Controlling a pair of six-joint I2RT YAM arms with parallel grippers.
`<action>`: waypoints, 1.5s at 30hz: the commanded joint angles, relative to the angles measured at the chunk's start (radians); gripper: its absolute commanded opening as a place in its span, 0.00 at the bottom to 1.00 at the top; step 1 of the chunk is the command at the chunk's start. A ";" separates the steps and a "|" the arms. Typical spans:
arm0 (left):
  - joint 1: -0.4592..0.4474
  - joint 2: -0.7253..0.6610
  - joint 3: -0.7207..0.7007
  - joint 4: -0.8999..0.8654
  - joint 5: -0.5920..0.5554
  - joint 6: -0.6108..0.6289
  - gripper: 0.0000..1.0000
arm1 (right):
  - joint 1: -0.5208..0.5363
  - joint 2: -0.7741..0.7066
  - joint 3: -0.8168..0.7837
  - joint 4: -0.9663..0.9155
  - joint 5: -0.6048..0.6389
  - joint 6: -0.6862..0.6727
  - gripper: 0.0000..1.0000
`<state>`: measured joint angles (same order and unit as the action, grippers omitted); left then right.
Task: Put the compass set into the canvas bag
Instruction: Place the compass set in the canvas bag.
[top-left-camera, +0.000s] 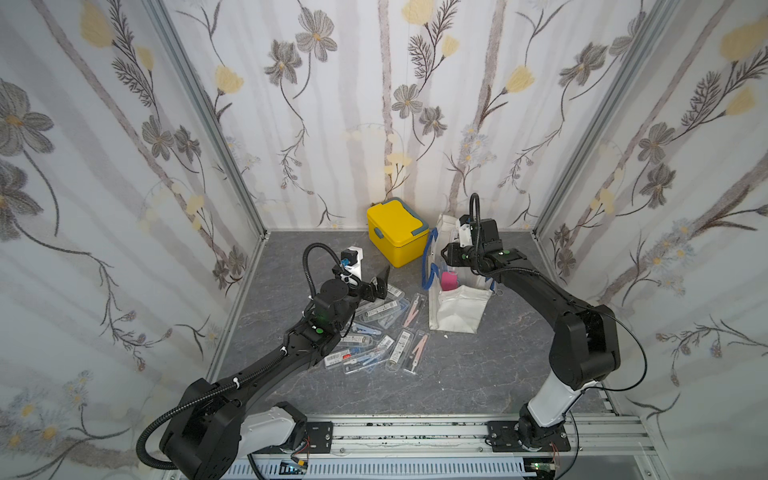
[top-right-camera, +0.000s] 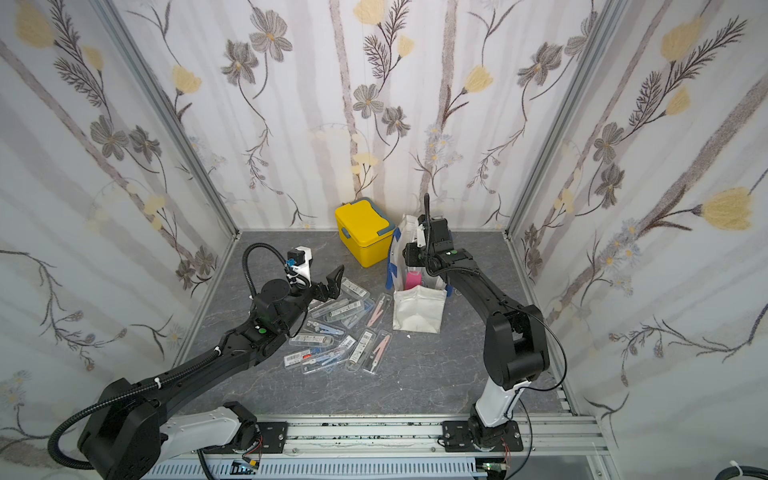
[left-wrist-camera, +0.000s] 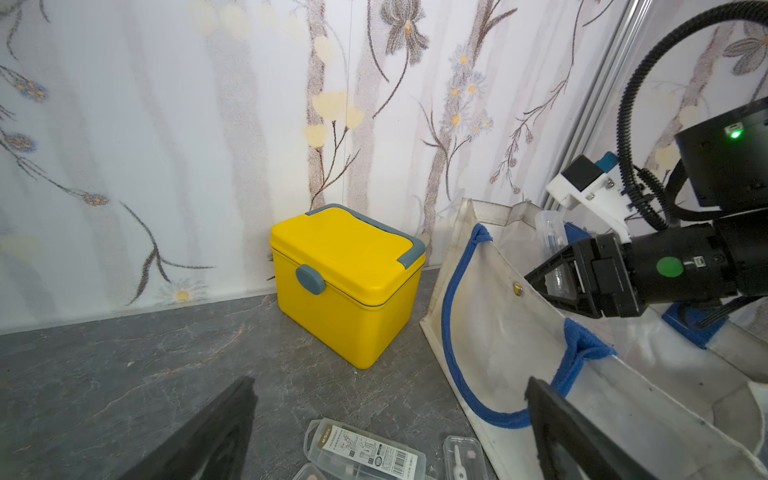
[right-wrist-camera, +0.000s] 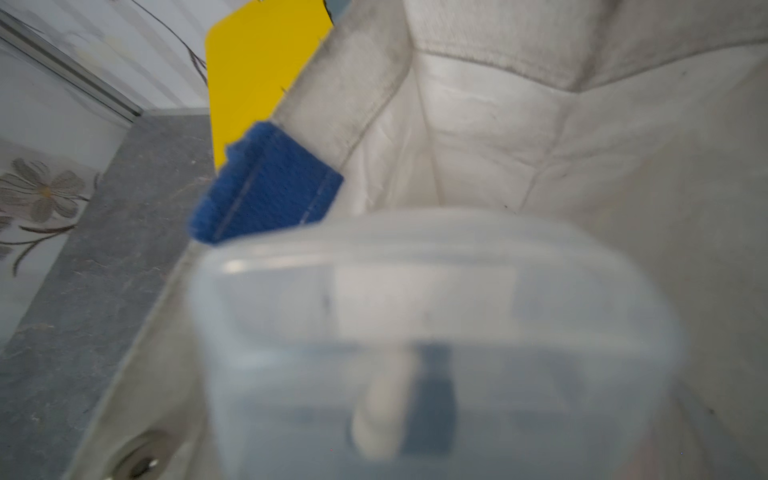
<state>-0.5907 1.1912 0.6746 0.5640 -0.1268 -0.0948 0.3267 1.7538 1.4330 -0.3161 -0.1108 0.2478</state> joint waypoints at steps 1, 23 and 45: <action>0.004 0.000 -0.005 0.015 -0.010 -0.023 1.00 | 0.001 0.046 0.043 -0.081 0.053 -0.052 0.42; 0.011 0.005 -0.040 -0.021 -0.031 -0.038 1.00 | 0.002 0.335 0.216 -0.211 0.093 -0.052 0.47; 0.013 0.036 0.049 -0.178 -0.157 -0.101 1.00 | 0.001 0.191 0.216 -0.130 -0.018 -0.066 0.78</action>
<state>-0.5808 1.2251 0.7139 0.4080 -0.2134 -0.1596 0.3260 1.9831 1.6455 -0.4786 -0.0891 0.1959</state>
